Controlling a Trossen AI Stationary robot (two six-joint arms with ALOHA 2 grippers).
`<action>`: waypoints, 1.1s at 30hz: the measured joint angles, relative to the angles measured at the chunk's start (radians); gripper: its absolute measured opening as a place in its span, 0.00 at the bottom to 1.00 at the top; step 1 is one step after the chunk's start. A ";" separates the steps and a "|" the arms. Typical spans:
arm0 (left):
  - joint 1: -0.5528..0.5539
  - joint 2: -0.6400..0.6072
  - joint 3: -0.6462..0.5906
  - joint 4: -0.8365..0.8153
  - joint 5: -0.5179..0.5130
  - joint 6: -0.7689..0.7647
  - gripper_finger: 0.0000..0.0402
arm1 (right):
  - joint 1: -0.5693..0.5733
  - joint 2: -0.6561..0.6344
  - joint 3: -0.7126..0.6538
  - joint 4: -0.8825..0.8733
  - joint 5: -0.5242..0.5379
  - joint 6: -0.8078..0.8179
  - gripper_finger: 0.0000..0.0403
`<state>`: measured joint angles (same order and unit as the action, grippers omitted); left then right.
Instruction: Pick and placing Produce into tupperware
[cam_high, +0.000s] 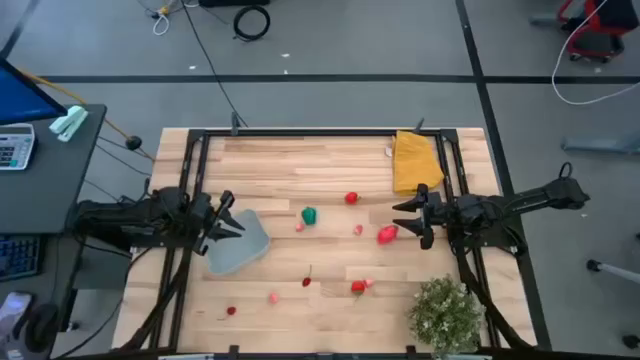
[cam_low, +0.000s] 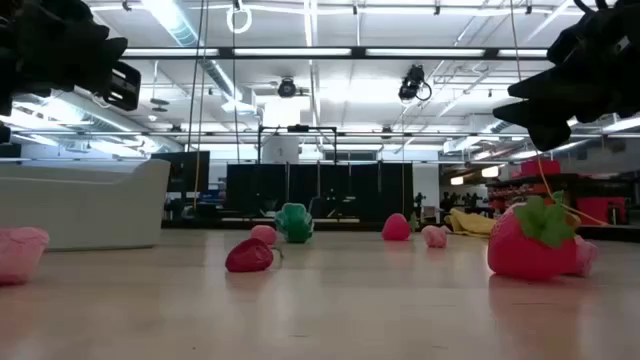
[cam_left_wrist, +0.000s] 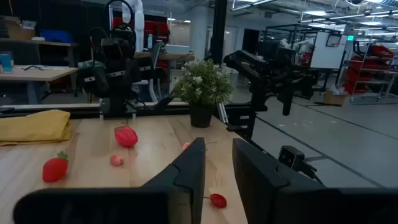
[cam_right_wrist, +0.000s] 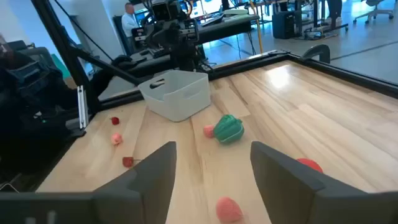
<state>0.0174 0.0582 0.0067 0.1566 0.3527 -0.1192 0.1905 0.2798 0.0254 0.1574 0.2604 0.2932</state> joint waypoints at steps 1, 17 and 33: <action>0.000 0.000 0.000 0.000 0.000 0.000 0.21 | 0.000 0.000 0.000 0.000 0.000 0.000 0.54; 0.000 0.000 0.000 0.000 0.000 0.000 0.22 | 0.000 0.000 0.000 0.000 0.000 0.000 0.54; 0.000 0.000 0.000 0.000 0.000 0.000 0.21 | 0.000 0.000 0.000 0.000 0.000 0.000 0.54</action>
<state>0.0176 0.0586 0.0067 0.1566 0.3523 -0.1196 0.1902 0.2798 0.0254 0.1575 0.2600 0.2935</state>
